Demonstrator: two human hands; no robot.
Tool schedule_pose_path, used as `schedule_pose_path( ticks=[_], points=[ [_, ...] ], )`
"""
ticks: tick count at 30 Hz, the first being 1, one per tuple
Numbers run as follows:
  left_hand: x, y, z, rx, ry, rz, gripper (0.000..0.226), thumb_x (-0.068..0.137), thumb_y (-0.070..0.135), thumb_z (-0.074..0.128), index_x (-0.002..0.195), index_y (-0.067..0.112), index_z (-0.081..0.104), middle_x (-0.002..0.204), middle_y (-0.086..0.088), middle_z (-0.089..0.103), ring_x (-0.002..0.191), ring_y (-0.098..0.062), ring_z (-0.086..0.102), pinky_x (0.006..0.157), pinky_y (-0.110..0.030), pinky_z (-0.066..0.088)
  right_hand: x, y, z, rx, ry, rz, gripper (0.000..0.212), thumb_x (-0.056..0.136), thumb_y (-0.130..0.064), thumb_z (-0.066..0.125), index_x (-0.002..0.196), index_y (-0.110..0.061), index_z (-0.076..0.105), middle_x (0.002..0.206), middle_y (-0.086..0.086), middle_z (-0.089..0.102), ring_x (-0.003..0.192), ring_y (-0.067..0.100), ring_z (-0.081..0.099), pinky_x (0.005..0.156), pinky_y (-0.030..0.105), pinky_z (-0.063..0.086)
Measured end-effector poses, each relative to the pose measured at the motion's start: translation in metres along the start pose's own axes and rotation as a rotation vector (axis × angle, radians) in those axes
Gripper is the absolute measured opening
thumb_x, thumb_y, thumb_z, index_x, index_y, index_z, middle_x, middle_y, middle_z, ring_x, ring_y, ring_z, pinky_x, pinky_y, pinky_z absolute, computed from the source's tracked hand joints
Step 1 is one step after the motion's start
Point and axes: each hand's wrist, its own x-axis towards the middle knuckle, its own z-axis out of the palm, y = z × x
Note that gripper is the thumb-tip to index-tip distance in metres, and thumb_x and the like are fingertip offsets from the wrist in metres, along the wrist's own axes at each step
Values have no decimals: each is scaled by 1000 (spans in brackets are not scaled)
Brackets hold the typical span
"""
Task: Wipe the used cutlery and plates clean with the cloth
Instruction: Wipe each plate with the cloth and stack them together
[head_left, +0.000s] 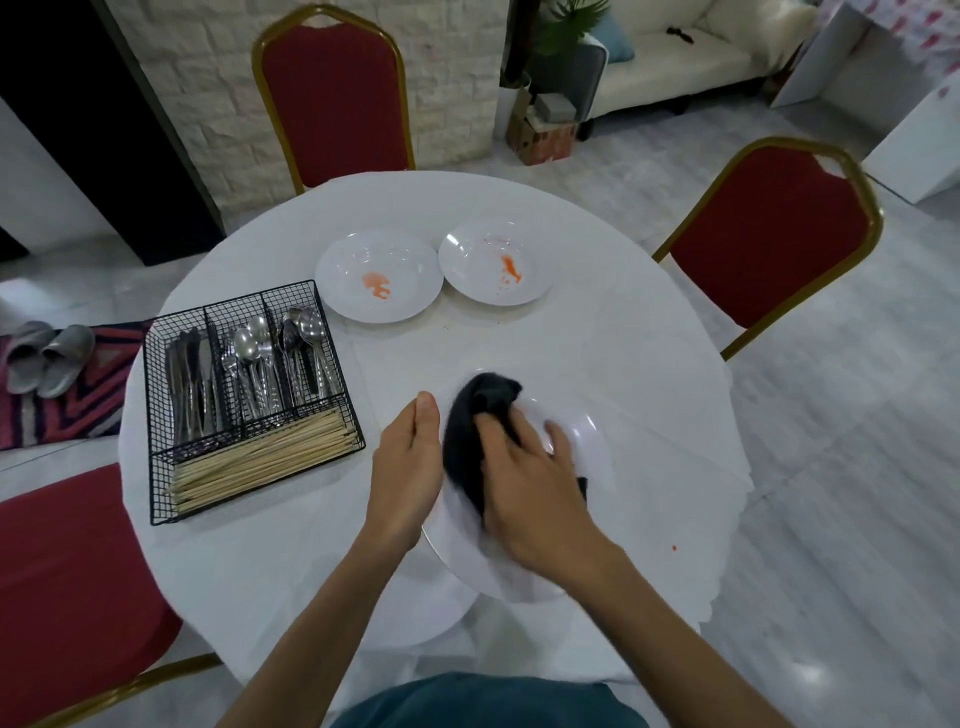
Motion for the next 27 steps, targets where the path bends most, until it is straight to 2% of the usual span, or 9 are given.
schedule_pose_path(
  ticks=[4,7,10,13,16,18,20,24,27],
  points=[
    [5,9,-15,36,44,80,44,107,44,35,72,18,34,63,9,33,60,-11,31,62,-35,27,-4,22,5,-162,-7,144,49,83,-13,65,131,-8,53,119,7,72,144,36,38,118,57,14],
    [17,10,-25,-43,92,63,49,106,44,38,74,6,39,70,-3,33,65,-13,32,65,-34,28,-26,8,15,-208,-2,83,36,58,-11,81,91,-10,66,74,6,74,100,35,68,102,55,37],
    [14,8,-21,-101,87,-2,52,106,45,38,77,2,40,73,-3,34,68,-12,33,69,-33,30,-41,-24,13,-184,-43,-92,27,56,-8,77,79,-14,64,62,5,68,74,28,65,80,42,46],
    [-1,0,-6,-111,45,-59,49,105,48,38,76,8,40,68,0,37,64,-11,37,67,-34,35,-31,-39,0,-92,27,-189,19,72,-20,76,84,-14,62,71,4,69,73,24,62,79,40,51],
    [-11,-11,3,-141,2,-96,51,104,52,38,83,9,57,76,-7,61,76,-18,57,78,-40,49,-10,-24,-8,2,56,-130,30,87,-30,45,101,-12,65,97,8,73,107,28,62,101,44,38],
    [-13,-11,3,-165,2,-114,43,105,49,36,87,22,64,89,7,67,91,-13,58,87,-34,48,1,-2,-8,-30,40,-59,35,96,-28,41,123,-16,60,128,7,67,142,28,39,115,45,18],
    [-13,-4,-2,-182,11,-141,33,107,45,34,110,32,65,106,22,57,103,-1,50,96,-25,38,6,18,-3,-68,-7,11,46,104,-38,38,147,-22,41,156,1,45,156,27,9,121,52,5],
    [-8,7,-13,-131,-62,-119,32,107,43,34,77,41,42,80,25,43,73,9,43,86,-18,31,7,48,7,-127,-33,91,84,93,-70,17,162,-24,3,171,0,-3,156,31,-12,120,60,-3],
    [-8,7,-19,-118,-86,-105,33,107,44,35,74,39,41,75,22,41,69,5,40,74,-16,34,14,69,3,-154,16,242,90,90,-75,22,158,-17,18,167,5,20,156,32,3,121,57,2]
  ],
)
